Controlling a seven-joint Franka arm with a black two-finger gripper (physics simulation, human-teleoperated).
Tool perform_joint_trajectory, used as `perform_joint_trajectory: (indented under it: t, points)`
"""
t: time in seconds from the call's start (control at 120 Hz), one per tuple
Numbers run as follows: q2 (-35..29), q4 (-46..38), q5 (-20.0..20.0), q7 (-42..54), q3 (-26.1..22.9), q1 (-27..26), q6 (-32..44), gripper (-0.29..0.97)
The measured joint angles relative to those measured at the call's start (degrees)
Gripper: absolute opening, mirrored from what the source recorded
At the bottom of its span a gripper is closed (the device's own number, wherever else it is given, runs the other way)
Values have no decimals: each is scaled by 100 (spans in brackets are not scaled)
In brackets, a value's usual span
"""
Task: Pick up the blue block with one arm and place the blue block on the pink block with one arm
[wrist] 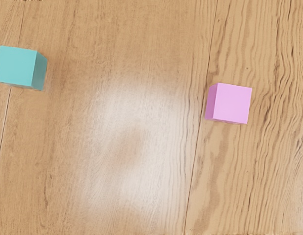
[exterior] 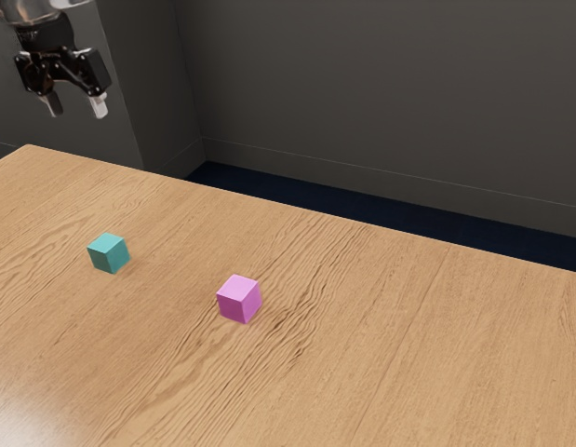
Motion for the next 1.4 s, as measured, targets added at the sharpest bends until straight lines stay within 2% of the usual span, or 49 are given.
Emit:
perform_joint_trajectory:
  t: [0.133,0.217,0.325,0.5,0.558,0.717,0.917,1.0,1.083,1.25,1.4]
  points:
    - [3,-222,-14,43,62,-373,34,66]
    - [-210,-1143,4,31,81,-479,384,65]
    - [-700,-2652,93,29,80,24,1342,65]
    - [-795,-4508,405,159,14,546,3428,64]
    - [-795,-4843,447,260,6,745,4101,64]
    - [-328,-5083,492,638,1,998,5596,64]
    - [487,-5096,466,1273,-58,1784,7095,63]
    - [990,-5086,434,1523,-359,2052,7793,63]
    - [1144,-5082,186,1739,-581,1939,8328,62]
    - [1360,-5056,-386,2092,-643,2003,8922,62]
    - [1746,-4861,-583,2351,-1375,2822,9309,62]
